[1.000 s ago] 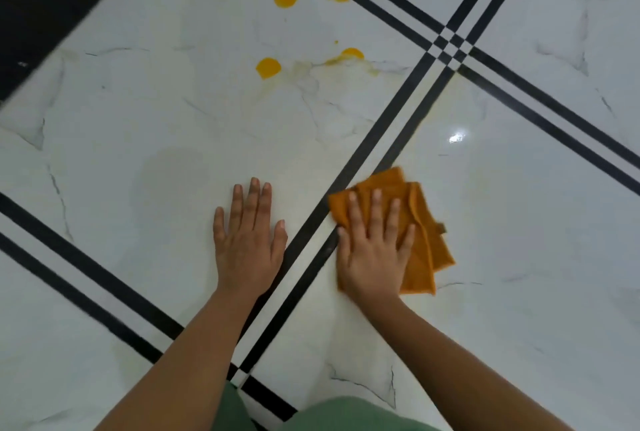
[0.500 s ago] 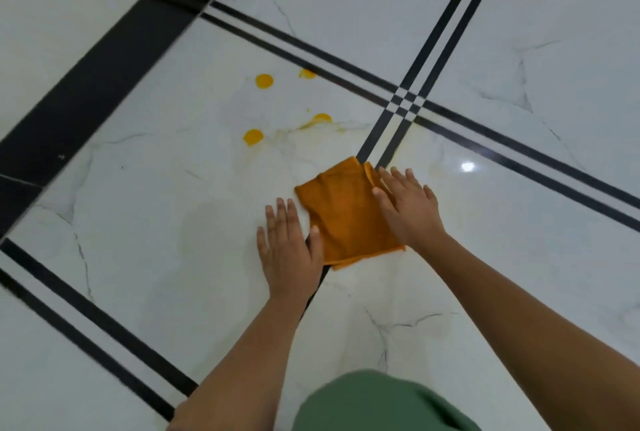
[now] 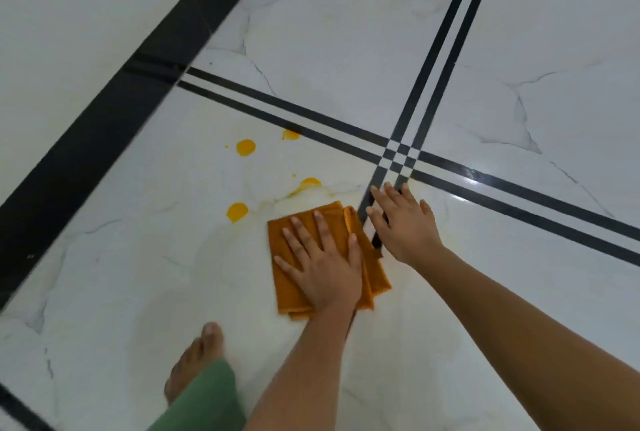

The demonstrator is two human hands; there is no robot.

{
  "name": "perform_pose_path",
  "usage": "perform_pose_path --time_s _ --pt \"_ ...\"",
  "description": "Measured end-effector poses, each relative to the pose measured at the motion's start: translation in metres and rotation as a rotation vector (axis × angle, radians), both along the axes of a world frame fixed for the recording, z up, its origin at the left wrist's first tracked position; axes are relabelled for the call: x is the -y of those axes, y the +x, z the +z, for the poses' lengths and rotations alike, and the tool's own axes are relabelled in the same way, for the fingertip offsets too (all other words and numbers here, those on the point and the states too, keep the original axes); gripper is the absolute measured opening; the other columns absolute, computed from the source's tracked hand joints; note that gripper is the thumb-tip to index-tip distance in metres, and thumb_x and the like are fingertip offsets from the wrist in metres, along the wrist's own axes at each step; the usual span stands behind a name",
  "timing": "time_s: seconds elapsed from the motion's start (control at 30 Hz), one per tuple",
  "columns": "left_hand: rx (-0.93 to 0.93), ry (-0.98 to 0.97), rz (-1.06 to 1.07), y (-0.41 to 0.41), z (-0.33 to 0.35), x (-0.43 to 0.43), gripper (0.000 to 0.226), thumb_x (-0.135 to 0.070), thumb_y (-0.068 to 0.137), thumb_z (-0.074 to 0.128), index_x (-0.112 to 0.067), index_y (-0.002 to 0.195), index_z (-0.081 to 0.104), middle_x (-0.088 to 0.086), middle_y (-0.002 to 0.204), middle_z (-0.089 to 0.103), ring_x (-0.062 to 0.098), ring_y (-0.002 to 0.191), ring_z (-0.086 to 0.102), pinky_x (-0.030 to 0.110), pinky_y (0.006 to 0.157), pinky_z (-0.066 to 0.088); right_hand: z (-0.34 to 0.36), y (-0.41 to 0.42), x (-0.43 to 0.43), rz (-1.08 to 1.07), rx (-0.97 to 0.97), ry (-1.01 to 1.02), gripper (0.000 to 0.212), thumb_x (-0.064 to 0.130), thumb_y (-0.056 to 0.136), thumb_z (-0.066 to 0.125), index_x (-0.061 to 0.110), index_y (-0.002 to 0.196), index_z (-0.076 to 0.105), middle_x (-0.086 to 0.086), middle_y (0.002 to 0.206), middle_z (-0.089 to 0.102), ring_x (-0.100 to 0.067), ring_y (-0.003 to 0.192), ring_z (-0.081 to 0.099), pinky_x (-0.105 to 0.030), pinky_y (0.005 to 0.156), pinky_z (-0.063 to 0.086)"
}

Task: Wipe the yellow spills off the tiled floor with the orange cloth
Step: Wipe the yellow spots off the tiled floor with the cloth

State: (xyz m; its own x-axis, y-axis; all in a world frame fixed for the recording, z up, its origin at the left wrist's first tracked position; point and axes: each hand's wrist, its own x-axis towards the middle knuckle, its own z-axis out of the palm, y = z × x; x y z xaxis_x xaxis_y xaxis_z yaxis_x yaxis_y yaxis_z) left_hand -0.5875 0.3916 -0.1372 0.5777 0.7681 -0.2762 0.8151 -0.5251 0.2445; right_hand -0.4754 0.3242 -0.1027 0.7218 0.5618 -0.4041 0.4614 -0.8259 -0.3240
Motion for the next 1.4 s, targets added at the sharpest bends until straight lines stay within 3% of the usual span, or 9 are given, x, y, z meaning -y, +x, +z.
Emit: perform_pose_path --time_s 0.13,0.33,0.53,0.7,0.87,1.03,1.2,1.33,1.4 --pt "-0.086 0.141 -0.173 0.030 -0.006 -0.092 0.067 -0.064 0.087 0.006 -0.034 0.146 -0.005 0.008 0.157 -0.002 0.031 0.143 -0.007 0.061 0.107 -0.006 -0.018 0.027 -0.038 0.038 0.143 0.042 0.054 0.050 0.097 0.016 0.034 0.148 0.006 0.003 0.158 -0.002 -0.020 0.145 -0.010 -0.043 0.115 -0.005" --pt "-0.065 0.174 -0.039 0.081 -0.012 -0.183 0.067 -0.064 0.089 0.009 -0.034 0.146 -0.009 0.007 0.157 -0.006 0.033 0.142 -0.010 0.065 0.108 -0.001 -0.047 0.048 -0.077 0.047 0.267 -0.004 0.057 0.059 0.091 0.003 0.042 0.144 -0.010 0.009 0.157 -0.011 -0.018 0.143 -0.015 -0.045 0.114 -0.011" --pt "-0.055 0.247 -0.633 0.061 -0.014 -0.180 0.066 -0.070 0.082 -0.004 -0.043 0.142 -0.014 0.000 0.157 -0.004 0.033 0.143 -0.006 0.064 0.107 -0.001 -0.048 0.047 -0.075 0.038 0.255 -0.018 0.057 0.061 0.090 0.001 0.045 0.140 -0.018 0.014 0.150 -0.021 -0.014 0.140 -0.022 -0.044 0.113 -0.014" --pt "-0.079 0.195 -0.257 0.115 -0.011 -0.216 0.067 -0.069 0.084 0.002 -0.041 0.143 -0.013 0.000 0.157 -0.008 0.034 0.142 -0.010 0.065 0.108 -0.002 -0.049 0.047 -0.077 0.029 0.263 -0.026 0.059 0.062 0.088 -0.001 0.045 0.142 -0.015 0.014 0.150 -0.019 -0.015 0.141 -0.020 -0.043 0.113 -0.014" --pt "-0.061 0.215 -0.754 0.073 -0.008 -0.201 0.061 -0.068 0.083 -0.004 -0.048 0.138 -0.018 -0.003 0.157 -0.008 0.030 0.143 -0.010 0.065 0.108 -0.001 -0.047 0.047 -0.077 0.029 0.255 -0.026 0.058 0.062 0.088 0.000 0.045 0.142 -0.014 0.014 0.151 -0.019 -0.015 0.141 -0.021 -0.043 0.113 -0.014" --pt "-0.064 0.177 -0.236 0.129 -0.011 -0.228 0.067 -0.069 0.081 -0.002 -0.044 0.143 -0.010 -0.001 0.157 -0.007 0.032 0.142 -0.009 0.065 0.108 -0.001 -0.047 0.047 -0.079 0.028 0.249 -0.015 0.059 0.062 0.086 -0.003 0.045 0.141 -0.015 0.014 0.149 -0.021 -0.014 0.140 -0.023 -0.041 0.111 -0.018" --pt "-0.024 0.249 -0.720 0.080 -0.014 -0.201 0.060 -0.068 0.085 0.001 -0.048 0.141 -0.010 -0.002 0.157 0.001 0.030 0.143 -0.002 0.064 0.107 0.003 -0.045 0.048 -0.077 0.027 0.242 -0.011 0.059 0.063 0.086 -0.003 0.045 0.140 -0.017 0.014 0.150 -0.020 -0.014 0.139 -0.024 -0.041 0.111 -0.018" --pt "-0.062 0.206 -0.320 0.118 -0.013 -0.238 0.065 -0.070 0.083 0.001 -0.045 0.142 -0.009 -0.002 0.157 -0.003 0.031 0.143 -0.006 0.063 0.109 0.000 -0.046 0.047 -0.078 0.029 0.235 0.005 0.060 0.062 0.086 -0.003 0.045 0.143 -0.012 0.014 0.150 -0.019 -0.014 0.140 -0.021 -0.041 0.111 -0.018" --pt "-0.039 0.236 -0.316 0.105 -0.014 -0.214 0.066 -0.069 0.084 0.001 -0.043 0.143 -0.008 0.001 0.157 0.000 0.033 0.143 -0.004 0.064 0.108 0.000 -0.046 0.048 -0.078 0.031 0.233 0.006 0.059 0.063 0.086 -0.003 0.045 0.141 -0.014 0.015 0.149 -0.021 -0.014 0.140 -0.022 -0.042 0.111 -0.017"
